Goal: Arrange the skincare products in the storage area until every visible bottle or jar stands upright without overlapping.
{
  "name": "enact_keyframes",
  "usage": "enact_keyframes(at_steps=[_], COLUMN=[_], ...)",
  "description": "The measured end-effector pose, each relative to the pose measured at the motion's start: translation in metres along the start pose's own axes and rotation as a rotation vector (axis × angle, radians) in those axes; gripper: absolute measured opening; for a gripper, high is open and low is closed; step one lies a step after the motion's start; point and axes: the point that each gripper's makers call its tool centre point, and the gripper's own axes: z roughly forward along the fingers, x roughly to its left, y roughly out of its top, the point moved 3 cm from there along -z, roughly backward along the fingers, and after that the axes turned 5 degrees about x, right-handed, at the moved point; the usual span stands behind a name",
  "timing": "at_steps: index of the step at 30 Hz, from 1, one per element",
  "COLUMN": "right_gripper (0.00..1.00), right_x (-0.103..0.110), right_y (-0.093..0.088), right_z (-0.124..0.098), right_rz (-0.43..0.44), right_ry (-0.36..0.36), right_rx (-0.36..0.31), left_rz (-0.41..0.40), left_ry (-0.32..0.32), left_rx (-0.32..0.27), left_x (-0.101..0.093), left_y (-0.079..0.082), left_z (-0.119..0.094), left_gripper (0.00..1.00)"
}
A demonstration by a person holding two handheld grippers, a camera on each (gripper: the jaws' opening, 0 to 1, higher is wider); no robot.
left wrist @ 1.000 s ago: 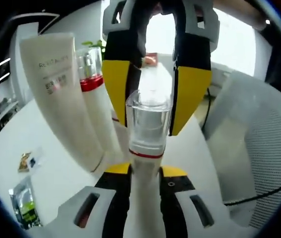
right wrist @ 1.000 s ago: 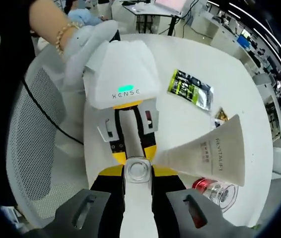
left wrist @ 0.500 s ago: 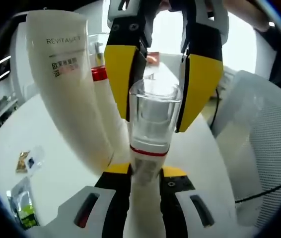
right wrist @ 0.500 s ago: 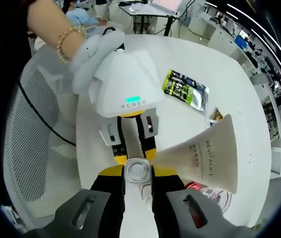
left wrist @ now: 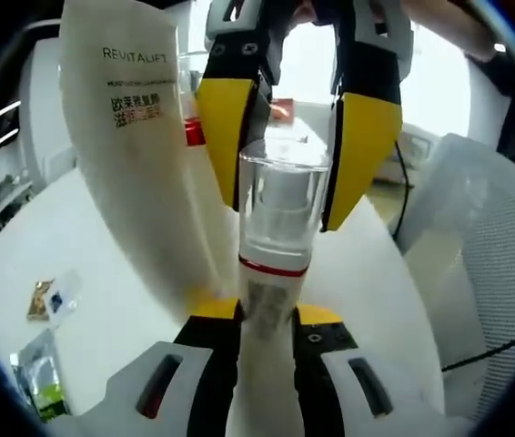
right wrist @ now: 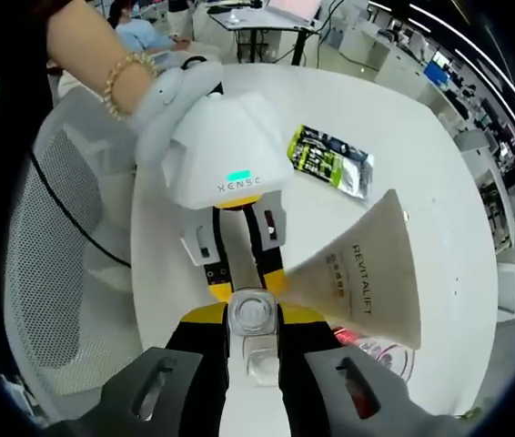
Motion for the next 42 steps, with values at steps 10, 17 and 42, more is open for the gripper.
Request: enact_keyframes(at_steps=[10, 17, 42], right_gripper=[0.20, 0.21, 0.32], right_x=[0.000, 0.000, -0.002], right_y=[0.001, 0.000, 0.000], right_z=[0.001, -0.002, -0.049], right_rz=[-0.012, -0.021, 0.147], right_ry=[-0.002, -0.017, -0.139], right_rx=[-0.005, -0.007, -0.208], left_rz=[-0.030, -0.025, -0.044], left_ry=[0.012, 0.015, 0.039], left_rx=[0.014, 0.007, 0.019], left_x=[0.000, 0.001, 0.004], left_y=[-0.011, -0.007, -0.011], left_z=[-0.006, -0.006, -0.021], left_gripper=[0.19, 0.19, 0.21])
